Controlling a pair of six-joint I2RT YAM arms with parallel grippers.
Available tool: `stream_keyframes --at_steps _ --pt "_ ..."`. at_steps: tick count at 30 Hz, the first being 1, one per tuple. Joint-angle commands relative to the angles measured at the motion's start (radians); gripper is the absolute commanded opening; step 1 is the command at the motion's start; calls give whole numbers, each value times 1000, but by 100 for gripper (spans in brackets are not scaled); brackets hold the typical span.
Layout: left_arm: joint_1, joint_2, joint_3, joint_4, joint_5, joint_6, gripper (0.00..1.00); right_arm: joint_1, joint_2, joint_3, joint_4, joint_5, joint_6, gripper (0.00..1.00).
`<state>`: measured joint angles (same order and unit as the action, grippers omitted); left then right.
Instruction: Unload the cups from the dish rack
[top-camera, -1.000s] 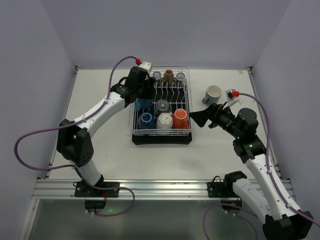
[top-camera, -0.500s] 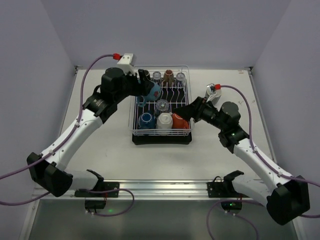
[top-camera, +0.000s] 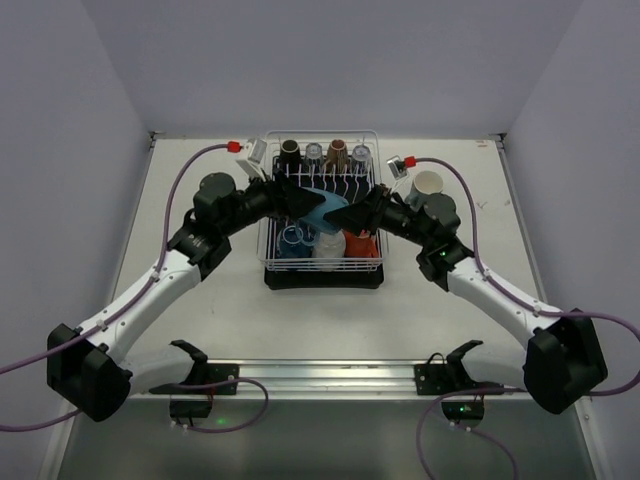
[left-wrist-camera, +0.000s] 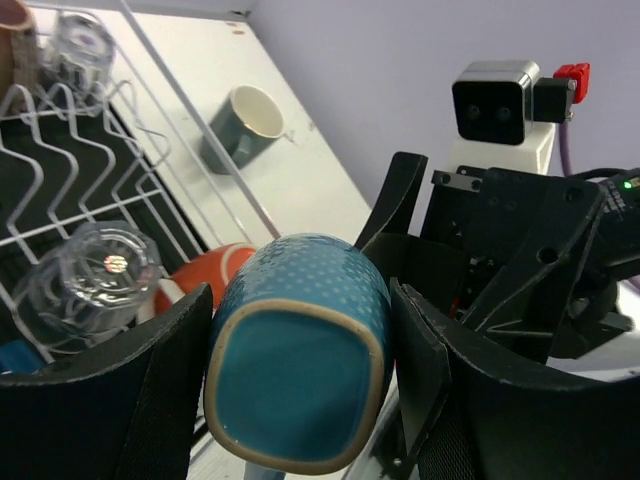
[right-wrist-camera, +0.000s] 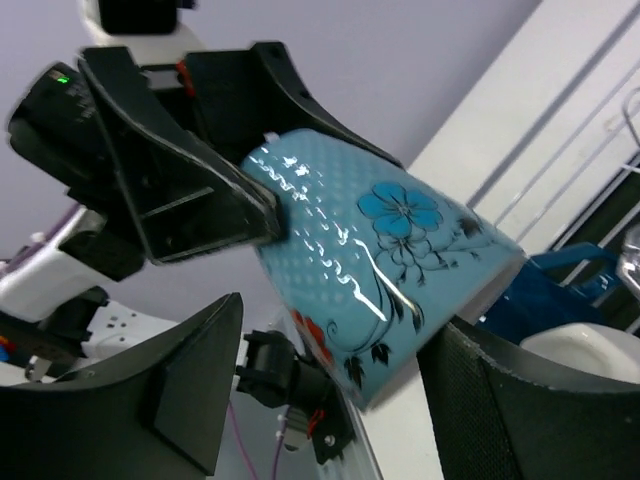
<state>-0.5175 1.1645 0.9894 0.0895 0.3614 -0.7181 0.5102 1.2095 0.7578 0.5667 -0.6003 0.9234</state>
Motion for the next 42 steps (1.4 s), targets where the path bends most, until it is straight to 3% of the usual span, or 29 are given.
stream_keyframes --at_steps 1,7,10,13,14,17,20,22,23,25,28,29,32,33,37,42 --pt "4 -54 -34 264 131 -142 0 19 13 54 146 -41 32 69" --pt "-16 -94 -156 455 111 -270 0 37 55 16 356 -65 164 48" --pt "-26 -127 -190 483 83 -279 6 40 48 -47 504 -21 238 27" --pt "-26 -149 -187 445 76 -253 28 40 9 -78 527 14 239 3" --pt "-26 -163 -183 434 73 -241 49 40 -5 -80 495 20 233 0" --pt "-26 -204 -152 348 39 -169 80 40 -74 -86 409 34 195 0" --pt "-24 -247 -86 190 -25 -43 92 40 -163 -81 246 60 120 0" --pt "-24 -269 -51 46 -89 66 95 36 -212 -54 121 83 20 0" --pt "-26 -291 -17 -6 -113 106 96 33 -264 -35 -45 126 -22 0" --pt "-26 -318 5 -173 -189 222 98 18 -309 30 -219 187 -155 0" --pt "-26 -390 -14 -344 -275 344 100 -30 -357 174 -566 357 -357 0" --pt "-26 -405 -27 -376 -291 365 100 -48 -355 220 -750 490 -410 0" --pt "-26 -469 -118 -461 -305 413 100 -160 -280 414 -1059 708 -589 0" --pt "-26 -486 -144 -468 -299 430 100 -200 -230 472 -1094 793 -648 0" --pt "-26 -557 -244 -458 -315 460 100 -434 -99 561 -1150 824 -713 0" --pt "-24 -586 -281 -415 -325 474 100 -556 68 626 -1111 781 -695 0"
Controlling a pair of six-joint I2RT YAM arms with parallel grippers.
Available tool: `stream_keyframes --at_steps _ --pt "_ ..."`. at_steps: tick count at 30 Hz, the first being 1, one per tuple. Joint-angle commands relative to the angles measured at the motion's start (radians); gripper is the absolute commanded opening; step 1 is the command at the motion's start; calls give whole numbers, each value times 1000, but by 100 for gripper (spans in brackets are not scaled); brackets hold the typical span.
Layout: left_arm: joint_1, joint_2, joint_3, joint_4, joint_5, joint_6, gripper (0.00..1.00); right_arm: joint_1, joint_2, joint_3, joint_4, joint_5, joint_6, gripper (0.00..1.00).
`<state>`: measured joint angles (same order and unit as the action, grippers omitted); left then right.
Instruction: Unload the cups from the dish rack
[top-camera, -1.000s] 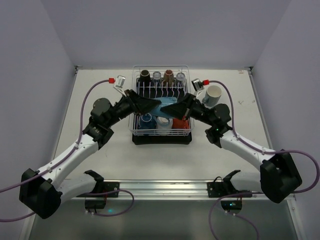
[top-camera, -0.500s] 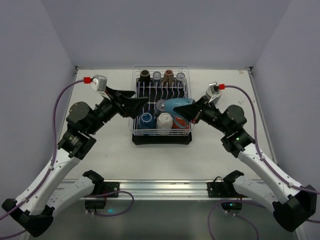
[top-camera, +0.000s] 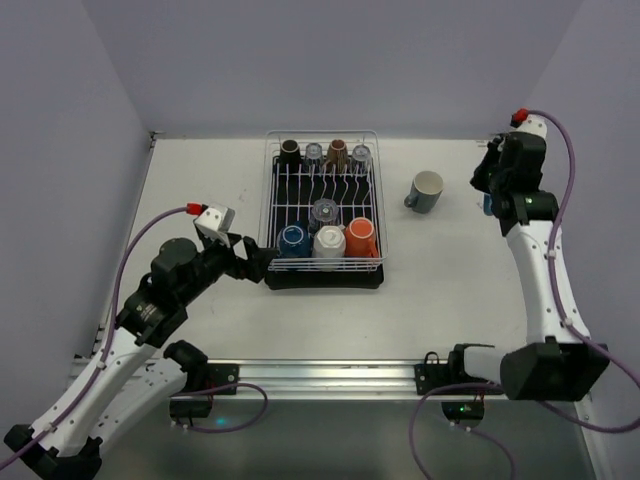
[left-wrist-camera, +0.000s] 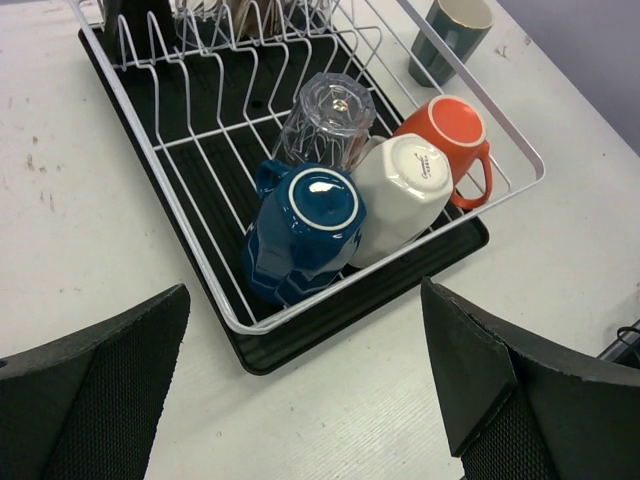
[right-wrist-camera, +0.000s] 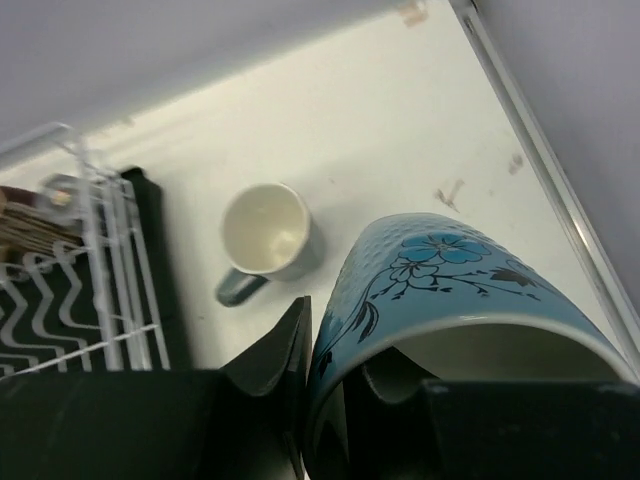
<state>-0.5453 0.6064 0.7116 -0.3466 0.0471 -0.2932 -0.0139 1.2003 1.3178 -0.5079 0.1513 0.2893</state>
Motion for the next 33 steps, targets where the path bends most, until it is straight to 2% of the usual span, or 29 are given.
stream_keyframes --at_steps 1,5,9,15,22,27,28,29,31,32,33 --pt "4 -34 -15 30 2 48 100 -50 115 83 -34 24 -59 0" --pt "4 -34 -26 38 33 51 100 -77 327 170 -11 -11 -58 0" --pt "2 -40 -28 38 24 52 100 -112 473 237 19 -91 -36 0" --pt "-2 -34 -29 35 13 54 100 -123 669 316 20 -107 -24 0" --pt "2 -10 -24 34 7 55 100 -127 806 374 19 -131 -15 0" --pt "7 10 -23 35 8 57 100 -127 838 382 14 -130 -9 0" --pt "8 15 -23 35 10 55 100 -129 841 385 3 -130 -9 2" --pt "8 18 -21 35 13 55 100 -129 849 402 -9 -131 -10 11" --pt "8 27 -20 35 17 55 100 -129 855 417 -36 -122 -9 20" --pt "10 29 -20 35 19 54 100 -129 851 417 -37 -108 -10 30" --pt "10 30 -20 35 19 54 100 -127 846 417 -40 -105 -12 34"
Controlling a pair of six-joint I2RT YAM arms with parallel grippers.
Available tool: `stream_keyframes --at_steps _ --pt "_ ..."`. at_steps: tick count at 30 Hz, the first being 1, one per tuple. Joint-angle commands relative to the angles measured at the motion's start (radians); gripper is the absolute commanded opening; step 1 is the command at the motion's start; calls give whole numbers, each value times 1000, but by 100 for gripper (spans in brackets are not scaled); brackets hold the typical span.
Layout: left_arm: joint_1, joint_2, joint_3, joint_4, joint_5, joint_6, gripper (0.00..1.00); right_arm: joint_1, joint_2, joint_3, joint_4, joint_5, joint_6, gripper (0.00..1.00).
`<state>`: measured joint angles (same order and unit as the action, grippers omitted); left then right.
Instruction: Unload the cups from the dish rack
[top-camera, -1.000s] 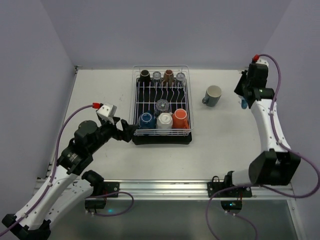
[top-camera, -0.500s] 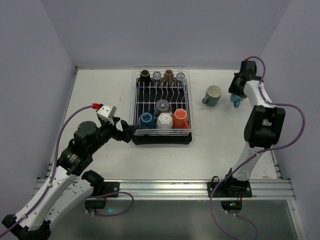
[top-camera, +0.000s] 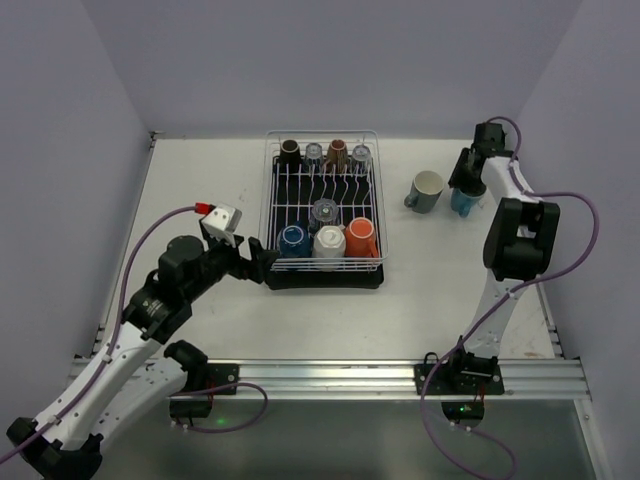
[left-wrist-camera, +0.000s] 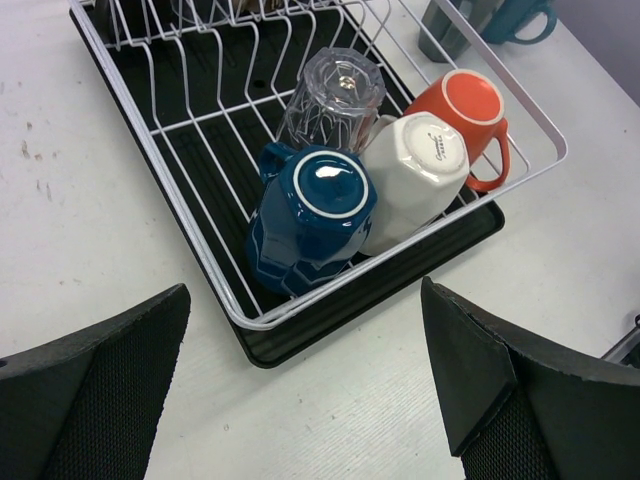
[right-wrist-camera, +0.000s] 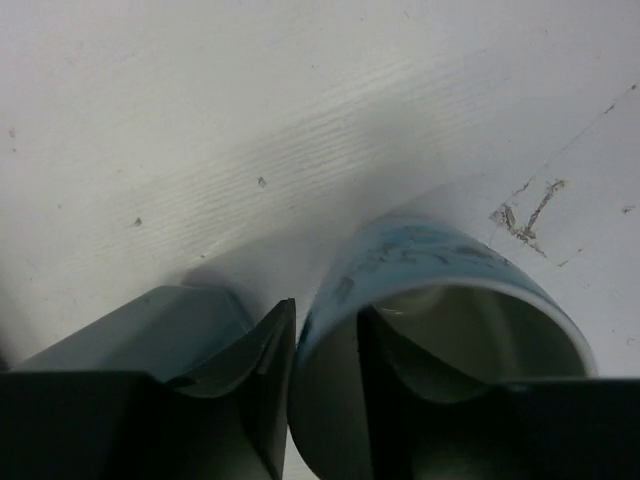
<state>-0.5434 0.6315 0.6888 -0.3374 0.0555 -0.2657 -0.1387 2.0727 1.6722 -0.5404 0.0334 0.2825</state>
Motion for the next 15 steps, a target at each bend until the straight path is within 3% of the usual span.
stream_keyframes --at_steps 1,4,11,15 --pt "8 7 3 26 12 26 100 -4 -31 64 -15 17 -6 37" --pt "10 11 6 28 9 25 100 -4 -62 75 -33 29 -3 53" --pt "8 56 28 26 43 25 100 -4 -250 8 -32 0 55 56" --pt "2 118 83 2 69 3 100 -2 -468 -204 125 -61 125 56"
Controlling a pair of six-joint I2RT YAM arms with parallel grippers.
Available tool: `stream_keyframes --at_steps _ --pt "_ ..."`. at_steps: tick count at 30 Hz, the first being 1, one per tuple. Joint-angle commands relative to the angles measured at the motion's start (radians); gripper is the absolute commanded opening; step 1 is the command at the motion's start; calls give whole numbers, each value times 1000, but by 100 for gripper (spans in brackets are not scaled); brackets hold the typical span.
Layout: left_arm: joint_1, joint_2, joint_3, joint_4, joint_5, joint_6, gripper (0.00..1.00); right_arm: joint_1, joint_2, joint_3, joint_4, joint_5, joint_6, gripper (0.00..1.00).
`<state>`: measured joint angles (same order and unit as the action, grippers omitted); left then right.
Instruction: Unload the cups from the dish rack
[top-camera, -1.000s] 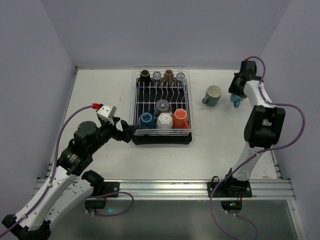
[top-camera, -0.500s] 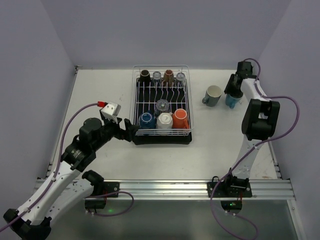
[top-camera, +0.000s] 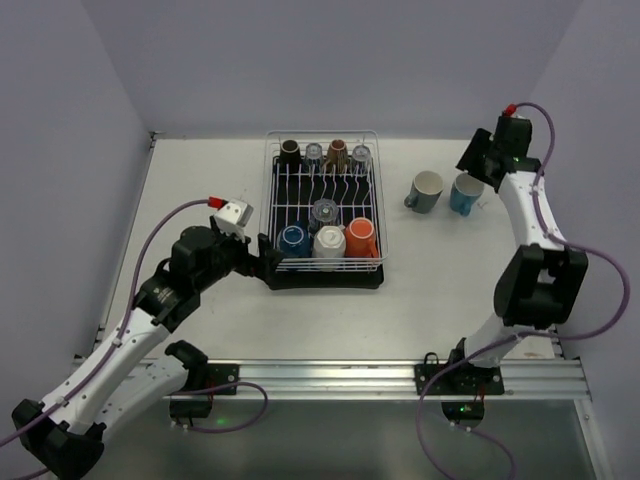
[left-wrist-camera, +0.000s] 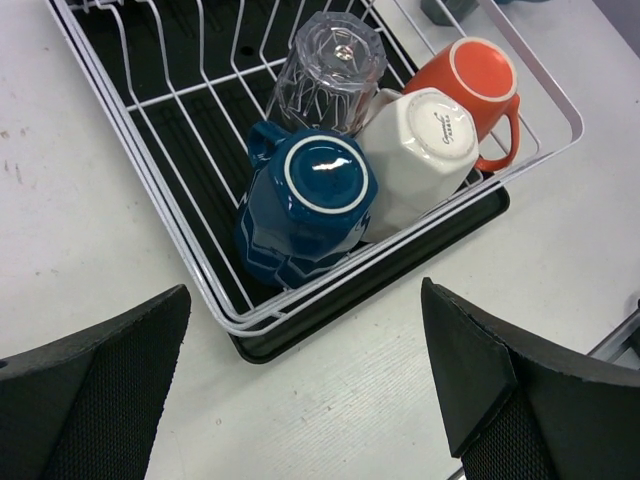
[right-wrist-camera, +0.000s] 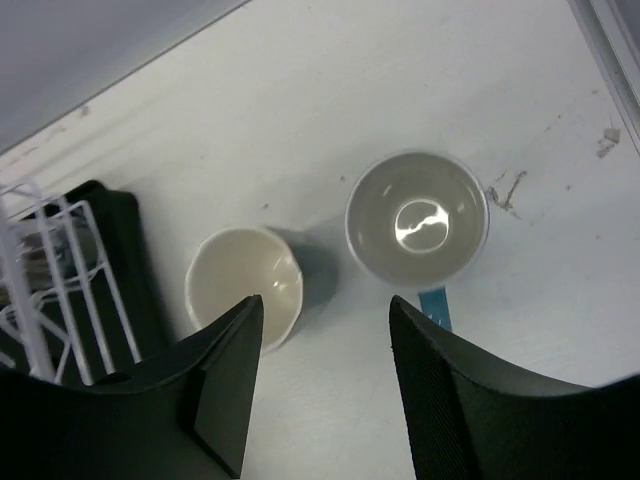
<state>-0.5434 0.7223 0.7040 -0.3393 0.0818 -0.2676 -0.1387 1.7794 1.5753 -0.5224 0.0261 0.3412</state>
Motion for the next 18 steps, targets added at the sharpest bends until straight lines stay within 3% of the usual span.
stream_keyframes --at_steps 1,4,9,13,18 --pt "-3 41 77 3 42 -7 99 -1 -287 -221 146 -108 102 57" --pt "-30 109 136 -9 21 -27 99 13 -526 -480 341 -240 178 57" --pt "-136 265 245 -49 -212 -22 95 91 -819 -745 482 -336 252 58" --pt "-161 367 302 -106 -293 -9 92 178 -1007 -857 447 -361 252 58" --pt "-176 457 311 -106 -321 -18 91 186 -1184 -919 406 -454 259 58"
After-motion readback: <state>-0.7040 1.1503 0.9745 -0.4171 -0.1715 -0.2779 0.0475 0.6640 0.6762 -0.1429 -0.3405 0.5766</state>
